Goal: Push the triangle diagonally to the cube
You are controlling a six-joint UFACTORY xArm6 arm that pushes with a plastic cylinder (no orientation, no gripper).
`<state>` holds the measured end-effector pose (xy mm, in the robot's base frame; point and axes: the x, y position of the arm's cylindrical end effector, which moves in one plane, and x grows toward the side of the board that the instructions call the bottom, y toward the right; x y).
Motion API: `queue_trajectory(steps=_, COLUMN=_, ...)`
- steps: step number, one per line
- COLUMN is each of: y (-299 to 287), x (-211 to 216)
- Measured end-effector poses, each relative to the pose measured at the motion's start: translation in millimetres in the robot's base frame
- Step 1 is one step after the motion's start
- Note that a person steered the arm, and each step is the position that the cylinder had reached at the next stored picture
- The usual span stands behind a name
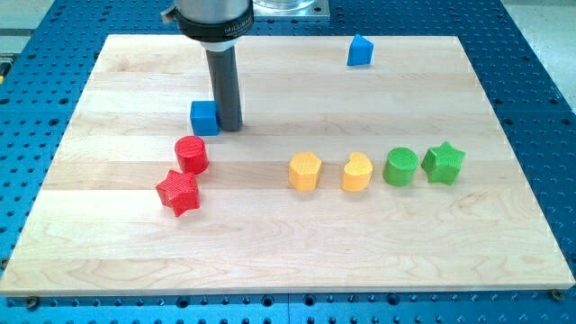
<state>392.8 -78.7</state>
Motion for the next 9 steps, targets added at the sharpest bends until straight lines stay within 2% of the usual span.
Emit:
queue_trajectory(steps=1, y=13.1, x=-3.0)
queue_trajectory(steps=2, y=115.8, x=-13.8)
queue_trajectory(steps=3, y=210.7, x=-50.4)
queue_trajectory(steps=4, y=257.4, x=-116.0)
queue_trajectory(steps=5, y=254.1, x=-136.0)
queue_trajectory(steps=6, y=218.1, x=-132.3)
queue_trajectory(steps=7, y=237.5, x=-142.4)
queue_trajectory(steps=9, y=233.2, x=-158.5)
